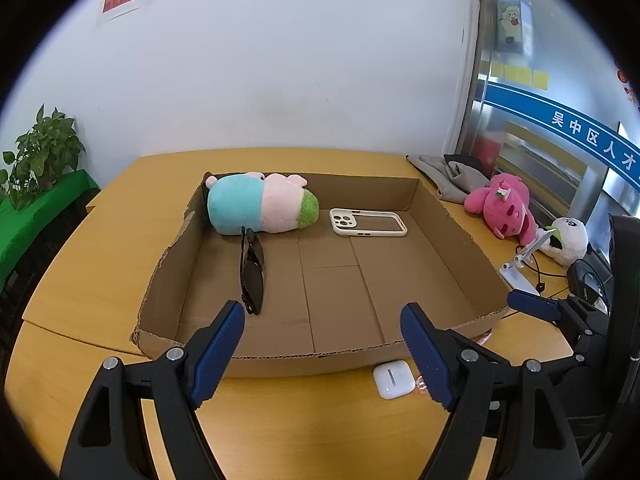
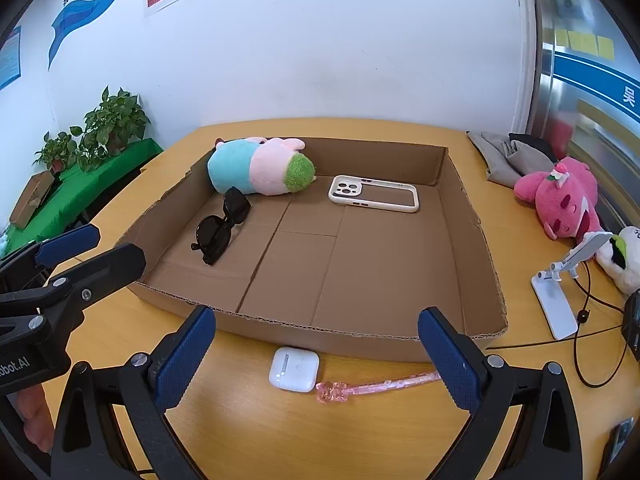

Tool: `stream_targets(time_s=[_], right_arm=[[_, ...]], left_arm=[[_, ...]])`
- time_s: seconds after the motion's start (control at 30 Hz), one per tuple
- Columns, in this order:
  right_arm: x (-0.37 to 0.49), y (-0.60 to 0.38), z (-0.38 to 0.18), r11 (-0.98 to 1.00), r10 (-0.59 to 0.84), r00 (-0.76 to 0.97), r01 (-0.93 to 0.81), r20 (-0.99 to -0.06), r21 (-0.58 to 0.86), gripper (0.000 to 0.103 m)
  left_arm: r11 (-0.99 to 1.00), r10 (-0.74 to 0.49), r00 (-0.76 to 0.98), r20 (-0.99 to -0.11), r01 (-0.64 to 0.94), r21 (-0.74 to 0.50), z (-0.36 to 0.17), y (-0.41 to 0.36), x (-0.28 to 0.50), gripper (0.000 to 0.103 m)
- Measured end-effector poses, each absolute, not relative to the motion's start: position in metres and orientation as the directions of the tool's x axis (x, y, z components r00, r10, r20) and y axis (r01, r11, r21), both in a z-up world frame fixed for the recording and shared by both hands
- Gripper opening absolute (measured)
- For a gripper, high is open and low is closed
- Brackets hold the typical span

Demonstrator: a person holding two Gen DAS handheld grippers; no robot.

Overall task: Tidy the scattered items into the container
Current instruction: 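Move the right gripper toward the pink pen on the table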

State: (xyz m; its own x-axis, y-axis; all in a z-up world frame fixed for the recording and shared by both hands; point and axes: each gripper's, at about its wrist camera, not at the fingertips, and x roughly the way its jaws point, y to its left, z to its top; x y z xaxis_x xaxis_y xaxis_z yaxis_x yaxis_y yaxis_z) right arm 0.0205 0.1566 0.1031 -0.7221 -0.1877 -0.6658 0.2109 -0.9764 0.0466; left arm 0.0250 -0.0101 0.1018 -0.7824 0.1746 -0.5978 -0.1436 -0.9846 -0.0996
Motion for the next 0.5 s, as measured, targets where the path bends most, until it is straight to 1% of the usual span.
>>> stream_targets(time_s=[0.3, 0.4, 0.5], right_arm=[[0.021, 0.174, 0.087, -0.978, -0.193, -0.704, 0.192, -0.683, 0.078, 0.103], [0.019, 0.200, 0.064, -0.986, -0.166, -0.670, 0.123, -0.723, 0.112, 0.103], [0.014, 0.231, 0.036, -0.983, -0.159, -0.610, 0.022, -0.776, 0.184, 0.103]], left_arm=[[-0.980, 0.197, -0.753, -0.628, -0.162, -0.113, 0.087, -0.010, 0.026, 0.080], [-0.976, 0.213, -0.728, -0.651, -0.182, -0.116, 0.074, -0.008, 0.027, 0.080], [-0.971, 0.233, -0.695, -0.680, -0.199, -0.129, 0.059, -0.004, 0.027, 0.080]])
